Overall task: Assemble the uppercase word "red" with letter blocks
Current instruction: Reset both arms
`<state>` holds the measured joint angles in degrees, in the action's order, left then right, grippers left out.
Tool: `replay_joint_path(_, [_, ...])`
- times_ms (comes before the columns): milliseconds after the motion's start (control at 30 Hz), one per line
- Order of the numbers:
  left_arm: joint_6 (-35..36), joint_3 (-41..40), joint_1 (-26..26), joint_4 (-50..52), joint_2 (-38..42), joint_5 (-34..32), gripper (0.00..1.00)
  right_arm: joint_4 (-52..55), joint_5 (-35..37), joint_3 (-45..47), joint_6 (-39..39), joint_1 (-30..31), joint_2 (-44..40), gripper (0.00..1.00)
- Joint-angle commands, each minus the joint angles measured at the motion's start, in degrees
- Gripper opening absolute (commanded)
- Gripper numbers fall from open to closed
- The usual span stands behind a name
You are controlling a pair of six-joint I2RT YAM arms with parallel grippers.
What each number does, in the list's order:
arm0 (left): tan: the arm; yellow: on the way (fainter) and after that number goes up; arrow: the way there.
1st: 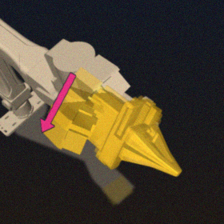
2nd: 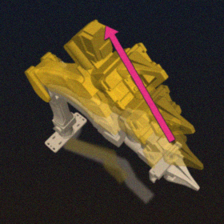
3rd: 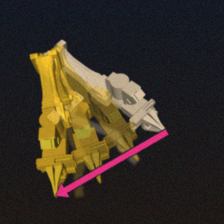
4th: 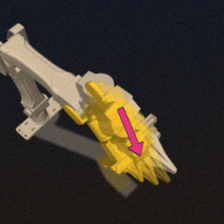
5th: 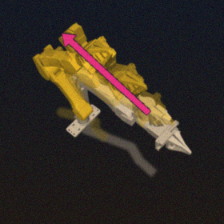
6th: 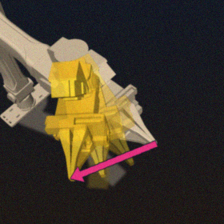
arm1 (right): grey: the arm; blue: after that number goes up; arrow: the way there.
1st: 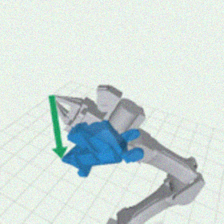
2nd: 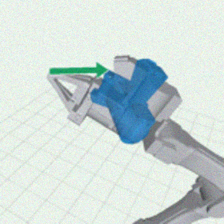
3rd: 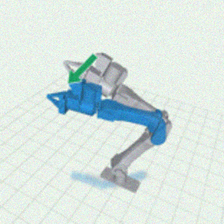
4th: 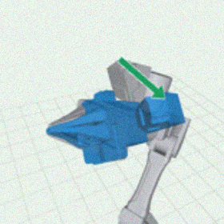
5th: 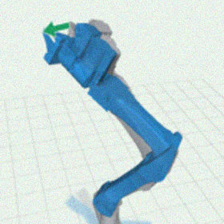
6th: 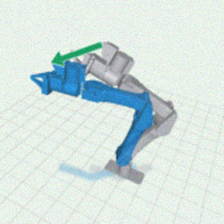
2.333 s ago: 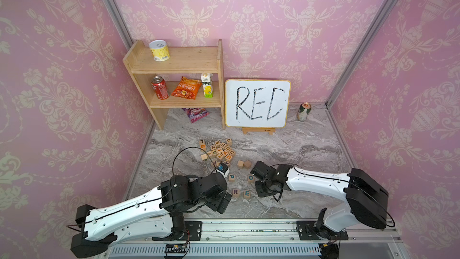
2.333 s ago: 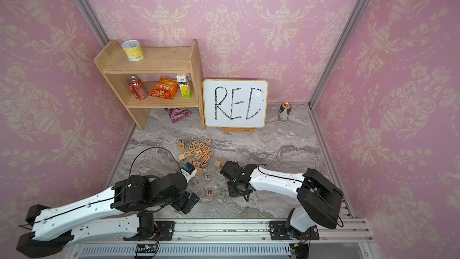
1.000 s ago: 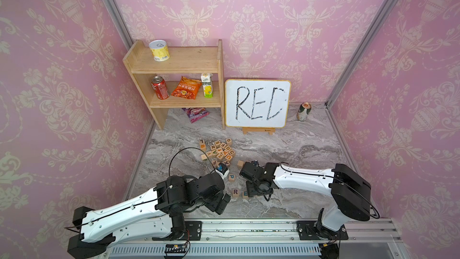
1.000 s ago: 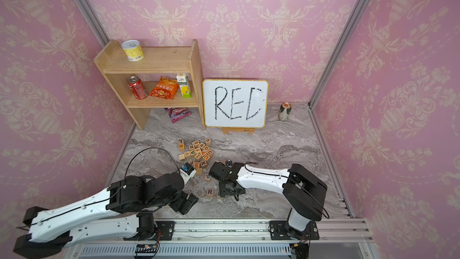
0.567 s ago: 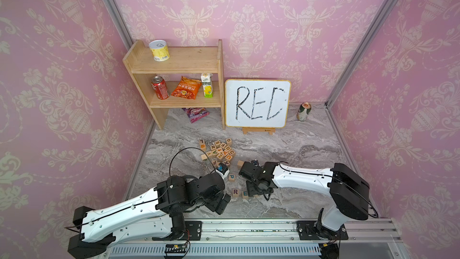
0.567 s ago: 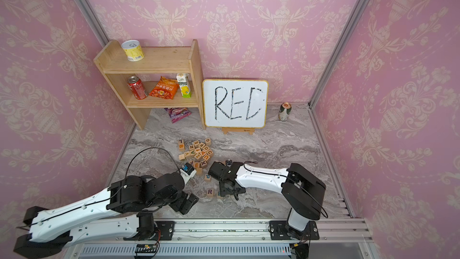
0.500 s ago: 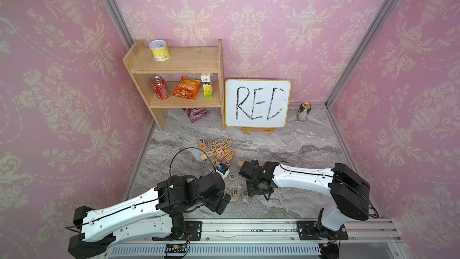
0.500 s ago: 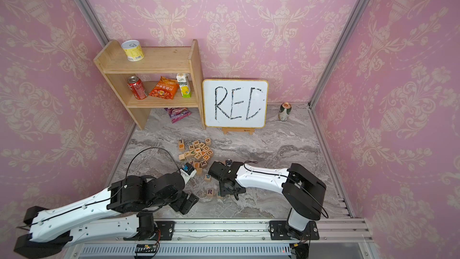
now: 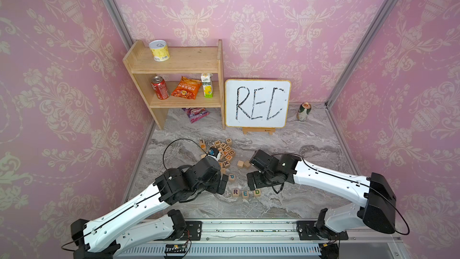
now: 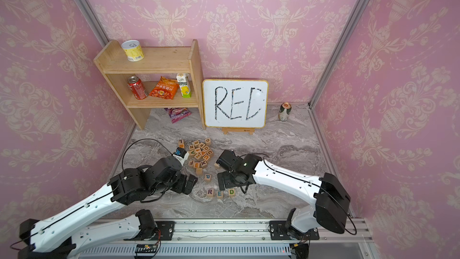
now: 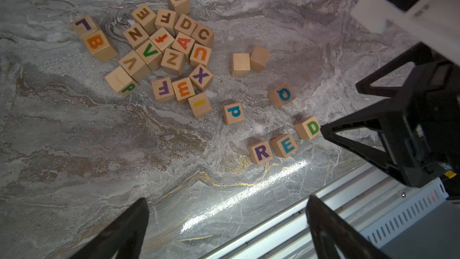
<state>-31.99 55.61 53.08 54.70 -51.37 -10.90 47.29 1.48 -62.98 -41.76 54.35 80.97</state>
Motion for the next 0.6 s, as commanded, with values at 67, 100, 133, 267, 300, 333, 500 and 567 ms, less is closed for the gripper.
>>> replay_joint_path(67, [5.21,0.85,-5.28,-4.69,-2.82,-2.32,0.99,5.24,-1.84,-2.12,7.96,-6.27,-5.27,1.0])
replay_joint_path(100, [5.75,0.89,-6.24,-5.23,-3.59,-2.49,0.99,5.8,-2.29,-2.27,9.7,-7.65,-5.83,1.0])
replay_joint_path(133, [6.41,1.0,-7.3,-5.91,-4.42,-2.7,0.99,6.41,-2.35,-2.45,10.95,-9.21,-6.4,1.0])
replay_joint_path(267, [8.23,0.79,-10.92,-9.25,-6.82,-4.79,0.99,7.12,-1.51,-2.22,16.07,-14.48,-8.22,1.0])
replay_joint_path(300, [8.72,0.3,-11.73,-10.37,-6.97,-5.53,0.99,6.95,-1.19,-1.95,17.15,-15.8,-8.51,1.0])
replay_joint_path(333, [9.33,-0.53,-12.69,-11.83,-6.94,-6.43,0.99,6.57,-0.91,-1.41,18.35,-17.66,-8.84,1.0])
replay_joint_path(500, [12.54,-5.8,-18.43,-21.45,-6.89,-10.72,0.99,-0.22,0.6,3.04,24.27,-27.19,-11.24,1.0])
replay_joint_path(567, [13.64,-8.13,-21.87,-25.27,-7.32,-10.46,0.99,-4.33,0.45,5.19,26.41,-32.07,-11.9,1.0])
